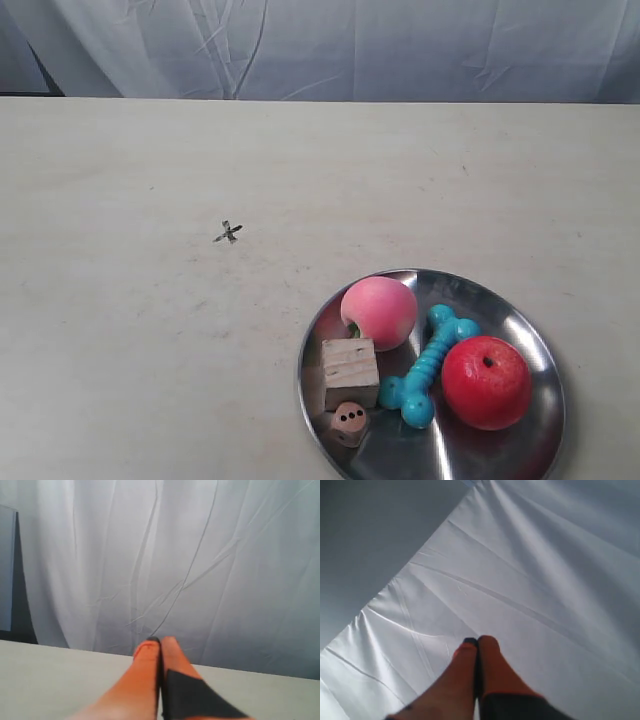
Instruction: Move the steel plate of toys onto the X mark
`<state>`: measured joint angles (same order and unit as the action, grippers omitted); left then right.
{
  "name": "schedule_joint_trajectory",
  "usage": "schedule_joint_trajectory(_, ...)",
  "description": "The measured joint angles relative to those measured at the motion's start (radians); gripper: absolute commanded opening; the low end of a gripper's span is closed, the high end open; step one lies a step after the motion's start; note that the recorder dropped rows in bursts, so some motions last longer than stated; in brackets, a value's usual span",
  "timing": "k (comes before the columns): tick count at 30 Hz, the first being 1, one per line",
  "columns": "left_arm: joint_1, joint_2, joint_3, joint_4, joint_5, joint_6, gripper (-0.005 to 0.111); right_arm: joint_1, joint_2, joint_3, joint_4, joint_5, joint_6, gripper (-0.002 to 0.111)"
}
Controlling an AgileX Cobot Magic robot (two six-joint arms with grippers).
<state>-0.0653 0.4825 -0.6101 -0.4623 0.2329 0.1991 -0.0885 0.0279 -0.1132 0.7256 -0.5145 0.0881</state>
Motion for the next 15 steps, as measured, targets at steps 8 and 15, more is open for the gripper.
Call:
schedule_joint_trajectory(8, -0.206, 0.656, -0.279, 0.006, 0.346, 0.035, 0.0, 0.0, 0.364, -0.266, -0.04, 0.334, -0.189, 0.0)
schedule_joint_trajectory(15, -0.263, 0.953, -0.283, -0.25, 0.55, 0.202, 0.0, 0.0, 0.804, -0.458, -0.36, 1.112, -0.182, 0.0)
